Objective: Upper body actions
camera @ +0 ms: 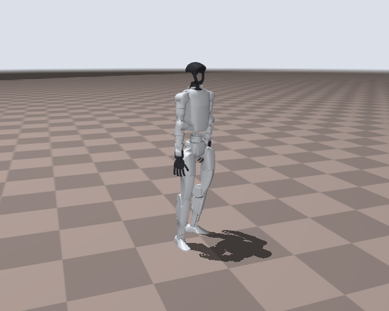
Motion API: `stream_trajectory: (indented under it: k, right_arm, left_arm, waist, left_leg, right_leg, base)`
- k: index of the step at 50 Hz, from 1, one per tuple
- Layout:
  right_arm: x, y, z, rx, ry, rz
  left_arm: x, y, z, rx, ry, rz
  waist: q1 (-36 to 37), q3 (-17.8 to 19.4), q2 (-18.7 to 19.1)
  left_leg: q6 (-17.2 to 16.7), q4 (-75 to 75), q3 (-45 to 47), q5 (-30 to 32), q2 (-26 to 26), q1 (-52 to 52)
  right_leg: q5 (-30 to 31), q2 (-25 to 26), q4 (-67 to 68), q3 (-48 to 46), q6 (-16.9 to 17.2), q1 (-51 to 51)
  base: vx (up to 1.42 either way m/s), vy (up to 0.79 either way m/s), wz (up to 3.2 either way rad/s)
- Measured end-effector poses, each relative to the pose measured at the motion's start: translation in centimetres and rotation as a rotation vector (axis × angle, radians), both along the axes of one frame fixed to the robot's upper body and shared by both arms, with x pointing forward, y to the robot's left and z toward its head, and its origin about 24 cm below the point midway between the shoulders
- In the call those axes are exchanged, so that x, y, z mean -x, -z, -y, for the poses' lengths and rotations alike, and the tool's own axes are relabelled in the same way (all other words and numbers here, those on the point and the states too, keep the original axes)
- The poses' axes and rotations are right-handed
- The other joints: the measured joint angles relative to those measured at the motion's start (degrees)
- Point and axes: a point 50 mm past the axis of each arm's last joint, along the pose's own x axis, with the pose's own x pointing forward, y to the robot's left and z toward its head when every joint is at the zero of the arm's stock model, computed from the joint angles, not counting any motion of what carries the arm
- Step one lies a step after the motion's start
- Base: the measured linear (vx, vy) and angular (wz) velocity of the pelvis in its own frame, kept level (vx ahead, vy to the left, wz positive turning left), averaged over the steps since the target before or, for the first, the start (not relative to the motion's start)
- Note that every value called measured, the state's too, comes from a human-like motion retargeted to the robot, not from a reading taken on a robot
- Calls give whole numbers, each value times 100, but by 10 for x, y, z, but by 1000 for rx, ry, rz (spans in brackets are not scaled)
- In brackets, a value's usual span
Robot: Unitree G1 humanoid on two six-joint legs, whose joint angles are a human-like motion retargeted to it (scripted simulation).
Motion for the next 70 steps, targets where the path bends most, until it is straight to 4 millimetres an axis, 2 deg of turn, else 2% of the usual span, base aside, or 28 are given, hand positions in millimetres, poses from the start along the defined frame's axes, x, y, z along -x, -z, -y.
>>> stream_trajectory:
  k: [5, 10, 15, 20, 23, 26, 34, 37, 40, 45, 52, 58, 61, 65, 70]
  right_arm:
    - [-17, -1, -1, -18, -24, 43]
    - [-39, -4, 0, -33, -34, 114]
    - [-55, -8, 6, -28, -46, 162]
    - [-59, -10, 16, -6, 5, 195]
    - [-53, -10, 21, 19, 63, 191]
    - [-41, -9, 27, 49, 128, 161]
    - [23, -7, 32, 122, 312, -32]
    - [44, -7, 27, 126, 398, -103]
    - [55, -8, 23, 120, 456, -140]
    - [50, -7, 21, 106, 447, -129]
    - [25, -6, 27, 85, 387, -38]
    - [8, -6, 29, 70, 354, 19]
    - [5, -6, 30, 68, 348, 30]
    - [10, -6, 32, 74, 364, 23]
    - [31, -7, 33, 93, 404, -39]
  left_arm:
    - [9, -2, 1, 10, -13, -19]
    - [15, -3, -1, 9, 0, -27]
    - [18, -2, 3, 9, 10, -17]
    - [22, -2, 20, 54, 36, -15]
    - [22, -1, 33, 120, 53, -27]
    - [13, 1, 42, 160, 75, -15]
    - [-26, 8, 50, 166, 153, 108]
    - [-29, 8, 50, 166, 156, 122]
    - [-25, 8, 49, 169, 143, 105]
    - [-10, 5, 46, 164, 117, 49]
    - [10, 1, 41, 155, 127, -30]
    - [18, -1, 43, 162, 116, -54]
    - [13, 1, 43, 164, 122, -40]
    - [-4, 4, 45, 165, 153, 15]
    - [-28, 8, 48, 157, 191, 107]
  waist:
    - [-572, 24, 70]
    - [-1166, 87, 100]
    - [-1619, 34, 131]
    - [-2135, -133, 319]
    - [-2545, -232, 494]
    - [-2996, -266, 693]
    - [-3483, -235, 949]
    - [-3498, -257, 953]
    - [-3508, -262, 951]
    - [-3535, -250, 951]
    - [-3422, -301, 944]
    - [-3389, -346, 968]
    - [-3399, -332, 993]
    - [-3309, -310, 1033]
    - [-2940, -282, 966]
  left_leg:
    - [-205, -39, 1090, -232, 258, 314]
    - [-471, -36, 2328, -486, 423, 723]
    - [-682, 4, 3041, -704, 365, 975]
    - [-896, 23, 3660, -809, 318, 1042]
    - [-978, 17, 3871, -827, 315, 978]
    - [-1024, 16, 3994, -827, 353, 882]
    - [-1080, 9, 4143, -825, 402, 796]
    - [-1095, 12, 4164, -833, 392, 790]
    - [-1124, 23, 4196, -839, 393, 799]
    - [-1222, 65, 4330, -812, 447, 874]
    - [-1338, 143, 4444, -798, 477, 954]
    - [-1320, 175, 4396, -840, 464, 937]
    - [-1257, 164, 4272, -875, 436, 896]
    - [-1088, 118, 4002, -942, 329, 765]
    - [-928, 63, 3591, -885, 353, 654]
  right_leg:
    - [251, 364, 4, 865, -25, -403]
    - [610, 731, -34, 1503, 109, -729]
    - [924, 1074, -98, 1927, 434, -1037]
    - [991, 1327, -154, 1973, 853, -1324]
    - [990, 1451, -171, 2010, 977, -1491]
    - [981, 1546, -183, 2038, 1030, -1624]
    - [943, 1667, -177, 2101, 1037, -1731]
    - [921, 1668, -171, 2112, 1061, -1745]
    - [895, 1687, -169, 2098, 1099, -1758]
    - [857, 1801, -179, 2054, 1099, -1753]
    - [805, 1886, -179, 2009, 1099, -1762]
    - [786, 1828, -171, 2008, 1099, -1753]
    - [803, 1722, -207, 1950, 1099, -1716]
    - [830, 1444, -227, 1885, 1080, -1665]
    - [795, 1286, -178, 1792, 627, -1509]
  base:
    - [-30, -19, -193]
    - [-28, -12, -212]
    - [-27, -4, -233]
    - [-16, 2, -186]
    - [-12, 6, -109]
    - [-10, 7, -52]
    - [-2, 2, -14]
    - [0, 0, 0]
    - [-1, -1, -14]
    - [0, -4, -30]
    - [1, -2, -21]
    - [1, 6, 10]
    - [3, 12, 43]
    - [4, 17, 78]
    - [8, 0, 113]
